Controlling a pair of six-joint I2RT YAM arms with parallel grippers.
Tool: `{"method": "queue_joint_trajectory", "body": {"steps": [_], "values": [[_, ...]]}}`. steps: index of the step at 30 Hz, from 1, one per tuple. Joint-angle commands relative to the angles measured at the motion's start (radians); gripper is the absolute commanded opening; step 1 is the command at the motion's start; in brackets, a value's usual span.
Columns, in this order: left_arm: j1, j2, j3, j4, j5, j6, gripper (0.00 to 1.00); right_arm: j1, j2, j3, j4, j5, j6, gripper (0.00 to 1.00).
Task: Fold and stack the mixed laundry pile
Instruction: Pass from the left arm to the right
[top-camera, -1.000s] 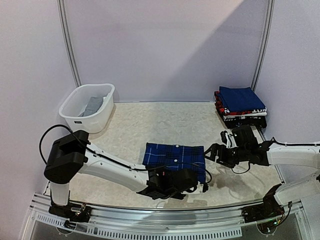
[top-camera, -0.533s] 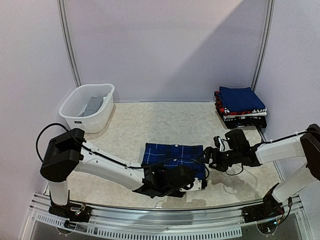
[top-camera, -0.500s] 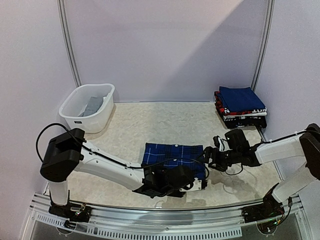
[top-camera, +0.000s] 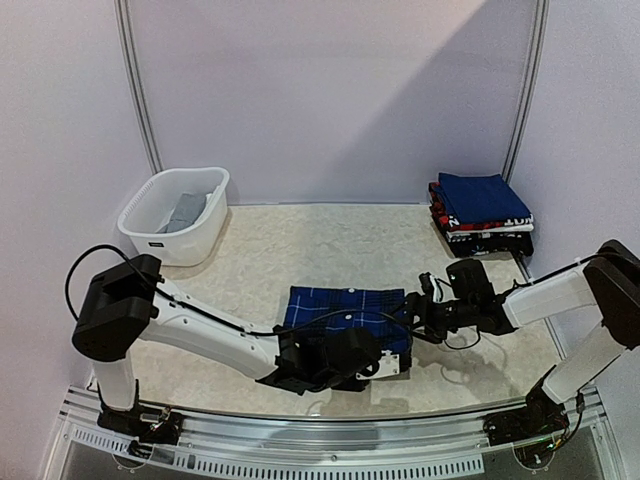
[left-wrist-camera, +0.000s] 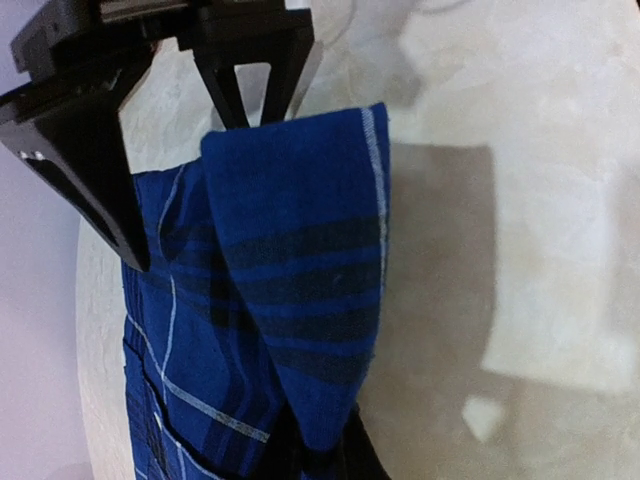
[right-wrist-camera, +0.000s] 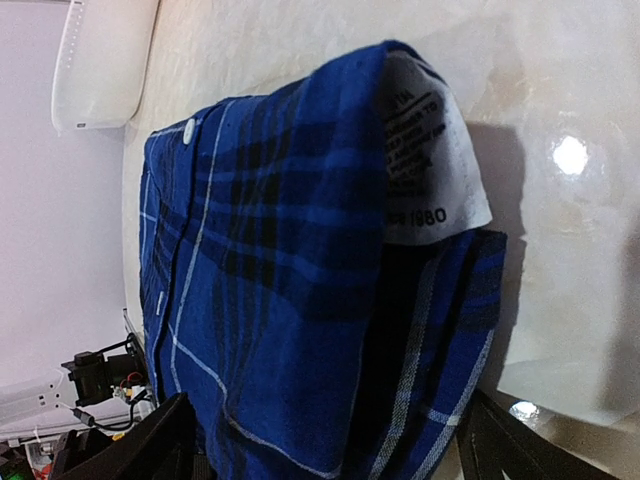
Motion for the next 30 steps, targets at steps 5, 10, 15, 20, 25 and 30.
{"method": "queue_joint_trajectory", "body": {"steps": [5, 10, 15, 20, 25, 30], "values": [[0.023, -0.045, -0.021, 0.070, 0.001, -0.025, 0.00, -0.004, 0.037, -0.011, 0.069, -0.039, 0.031, 0.85], [0.023, -0.035, -0.023, 0.079, 0.001, -0.024, 0.00, -0.005, 0.044, -0.004, 0.076, -0.041, 0.036, 0.81], [0.023, -0.030, -0.020, 0.075, 0.004, -0.027, 0.00, -0.005, 0.057, 0.011, 0.071, -0.037, 0.030, 0.75], [0.023, -0.023, -0.021, 0.067, 0.015, -0.028, 0.01, -0.005, 0.081, 0.032, 0.065, -0.037, 0.016, 0.58], [0.023, -0.030, -0.039, 0.055, 0.055, -0.029, 0.51, -0.006, 0.101, 0.064, 0.029, -0.030, -0.006, 0.44], [0.022, -0.067, -0.066, 0.028, 0.100, -0.070, 0.83, -0.006, 0.110, 0.089, -0.013, -0.013, -0.029, 0.29]]}}
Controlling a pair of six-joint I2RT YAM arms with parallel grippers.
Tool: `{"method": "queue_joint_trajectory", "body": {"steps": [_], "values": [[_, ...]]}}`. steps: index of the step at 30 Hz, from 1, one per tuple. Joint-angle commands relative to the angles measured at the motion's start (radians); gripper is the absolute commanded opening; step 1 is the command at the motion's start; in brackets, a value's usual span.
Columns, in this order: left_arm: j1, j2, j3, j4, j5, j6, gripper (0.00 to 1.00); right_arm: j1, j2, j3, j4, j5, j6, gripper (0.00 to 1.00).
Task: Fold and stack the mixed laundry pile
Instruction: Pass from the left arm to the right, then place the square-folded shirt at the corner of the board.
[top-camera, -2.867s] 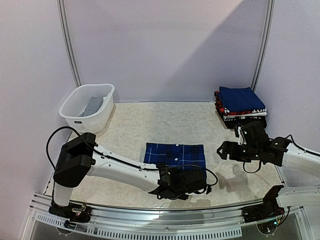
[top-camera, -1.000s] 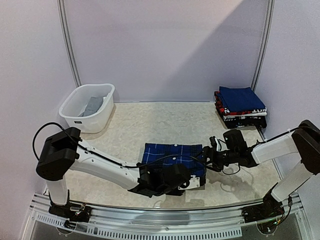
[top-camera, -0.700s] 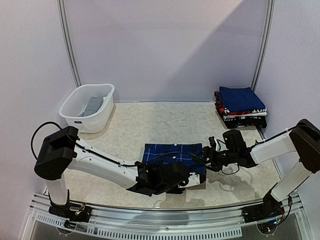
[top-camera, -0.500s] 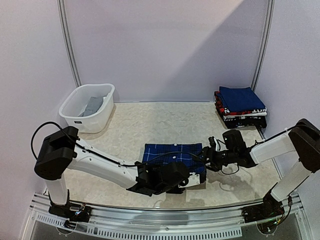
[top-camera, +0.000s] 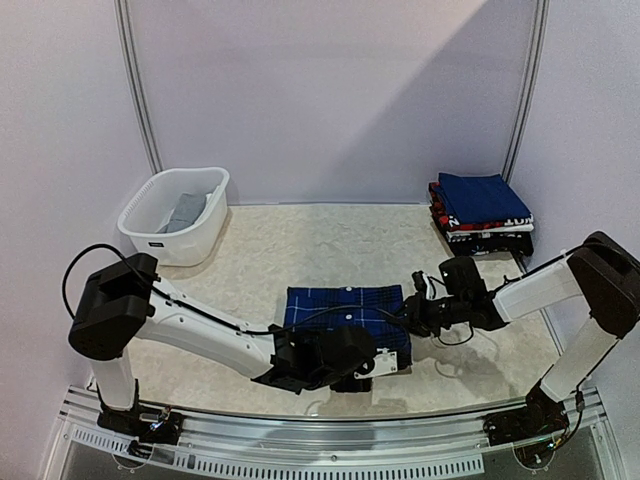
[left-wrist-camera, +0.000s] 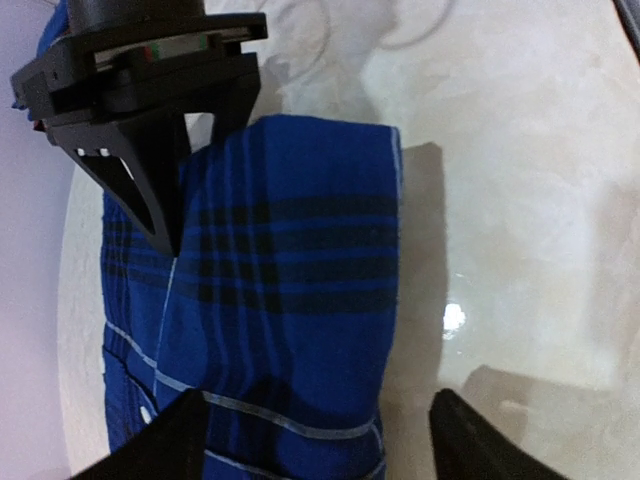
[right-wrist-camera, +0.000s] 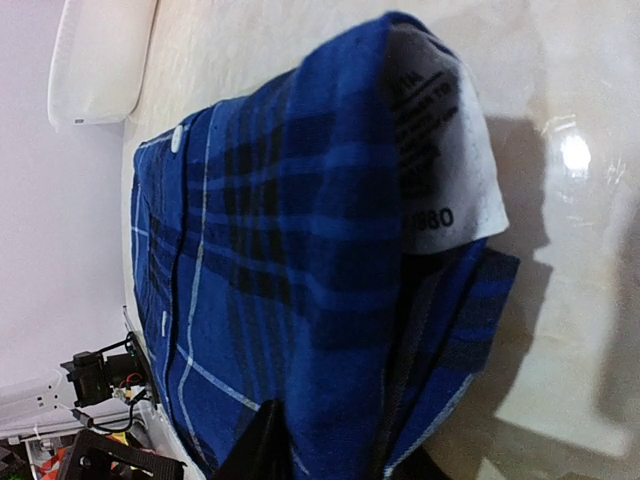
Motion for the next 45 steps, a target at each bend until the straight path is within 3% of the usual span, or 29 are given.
{"method": "queue_joint_trajectory", "body": {"steps": [1, 4, 11, 18, 25, 34, 45], "values": [[0.012, -0.063, -0.046, -0.012, 0.065, -0.050, 0.88, -0.005, 0.021, 0.038, -0.055, 0.022, -0.032, 0.25], [0.012, -0.127, -0.094, -0.010, 0.096, -0.087, 0.99, -0.005, 0.026, 0.057, -0.089, 0.034, -0.050, 0.18], [0.014, -0.229, -0.174, -0.030, 0.020, -0.194, 1.00, -0.004, 0.028, 0.173, -0.341, 0.141, -0.153, 0.00], [0.052, -0.322, -0.286, 0.021, -0.091, -0.300, 1.00, -0.005, 0.006, 0.346, -0.681, 0.424, -0.302, 0.00], [0.139, -0.411, -0.387, 0.074, -0.097, -0.376, 1.00, -0.006, 0.021, 0.516, -0.871, 0.649, -0.430, 0.00], [0.185, -0.510, -0.461, 0.088, -0.065, -0.411, 1.00, -0.069, 0.061, 0.688, -0.908, 0.767, -0.575, 0.00], [0.200, -0.529, -0.502, 0.139, -0.025, -0.416, 1.00, -0.187, 0.172, 0.962, -0.845, 0.876, -0.901, 0.00]]}}
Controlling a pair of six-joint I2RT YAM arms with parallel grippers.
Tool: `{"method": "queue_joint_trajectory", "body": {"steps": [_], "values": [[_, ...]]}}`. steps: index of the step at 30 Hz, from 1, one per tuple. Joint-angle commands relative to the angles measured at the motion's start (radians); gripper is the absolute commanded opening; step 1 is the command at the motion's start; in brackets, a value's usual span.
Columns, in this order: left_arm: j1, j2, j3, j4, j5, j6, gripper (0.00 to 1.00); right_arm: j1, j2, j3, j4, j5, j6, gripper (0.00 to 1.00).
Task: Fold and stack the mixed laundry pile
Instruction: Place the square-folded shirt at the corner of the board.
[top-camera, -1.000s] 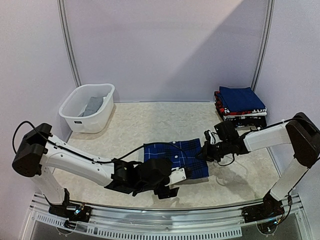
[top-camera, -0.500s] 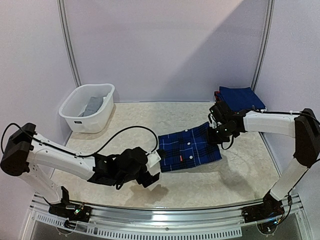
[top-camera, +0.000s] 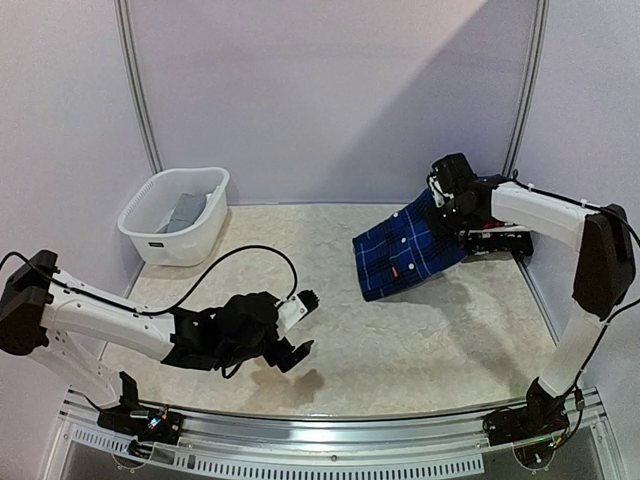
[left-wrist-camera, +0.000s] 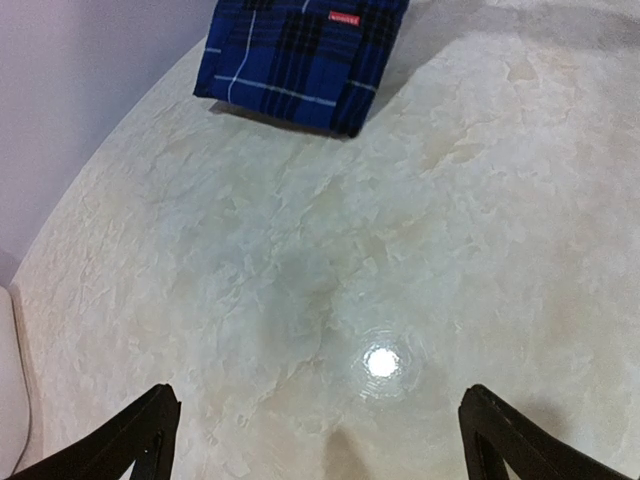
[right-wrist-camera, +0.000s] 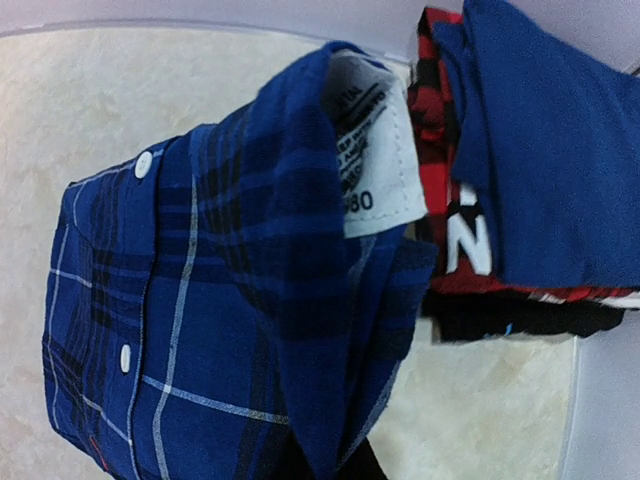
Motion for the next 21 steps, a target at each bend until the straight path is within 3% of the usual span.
{"method": "queue_joint_trajectory", "body": {"steps": [1, 11, 21], "values": [[0.024, -0.017, -0.020, 0.040, 0.021, -0.013, 1.00, -0.060, 0.061, 0.112, 0.060, 0.067, -0.175, 0.00], [0.037, -0.024, -0.051, 0.066, 0.033, -0.012, 1.00, -0.117, 0.210, 0.358, 0.075, 0.150, -0.389, 0.00], [0.044, -0.006, -0.054, 0.081, 0.061, -0.010, 1.00, -0.139, 0.224, 0.517, 0.010, 0.200, -0.495, 0.00]]}}
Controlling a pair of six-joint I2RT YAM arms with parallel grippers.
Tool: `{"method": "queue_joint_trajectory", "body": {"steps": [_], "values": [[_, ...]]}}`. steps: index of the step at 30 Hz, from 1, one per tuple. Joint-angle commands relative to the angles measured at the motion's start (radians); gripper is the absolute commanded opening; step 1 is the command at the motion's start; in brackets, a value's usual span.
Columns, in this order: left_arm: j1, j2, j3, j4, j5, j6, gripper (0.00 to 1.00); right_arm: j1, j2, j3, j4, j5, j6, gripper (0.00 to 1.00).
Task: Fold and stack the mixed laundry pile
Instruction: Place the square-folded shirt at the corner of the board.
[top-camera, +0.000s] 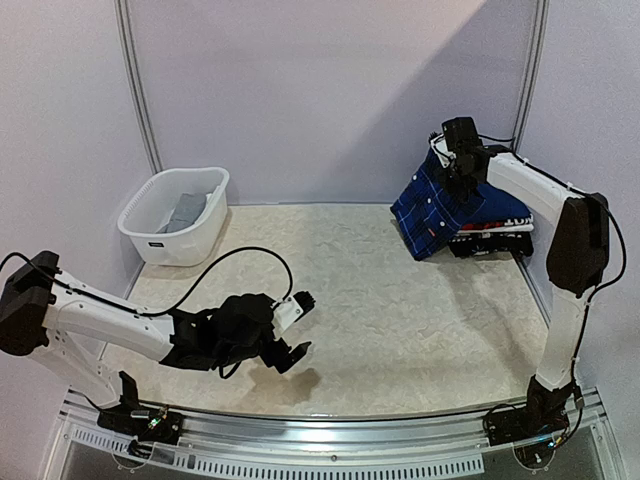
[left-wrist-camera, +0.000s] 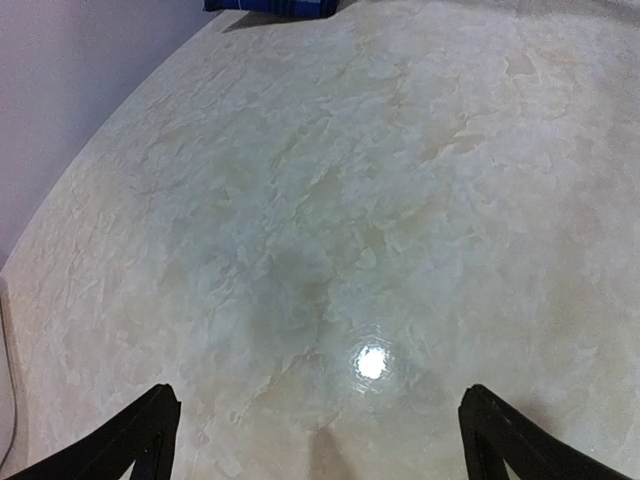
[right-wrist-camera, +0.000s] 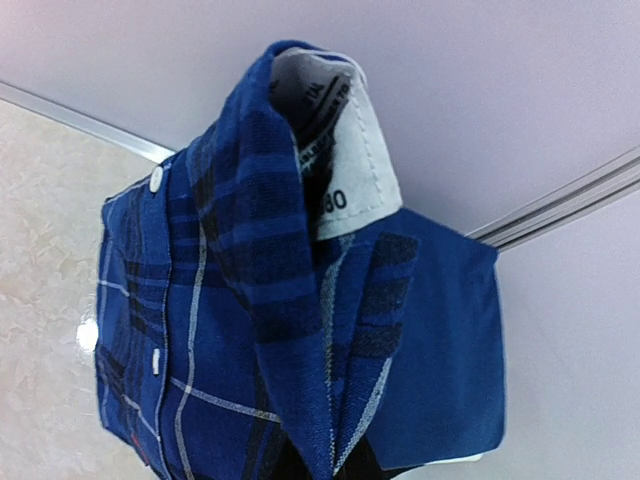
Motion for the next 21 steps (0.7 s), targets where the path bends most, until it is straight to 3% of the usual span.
{"method": "queue_joint_trajectory", "body": {"steps": [1, 21], "values": [[0.018, 0.000, -0.010, 0.035, 0.022, -0.008, 1.00, -0.017, -0.008, 0.101, -0.026, 0.047, -0.062, 0.00], [0.031, 0.005, -0.008, 0.035, 0.054, -0.009, 1.00, -0.048, -0.162, 0.211, -0.132, -0.004, -0.064, 0.00]]}}
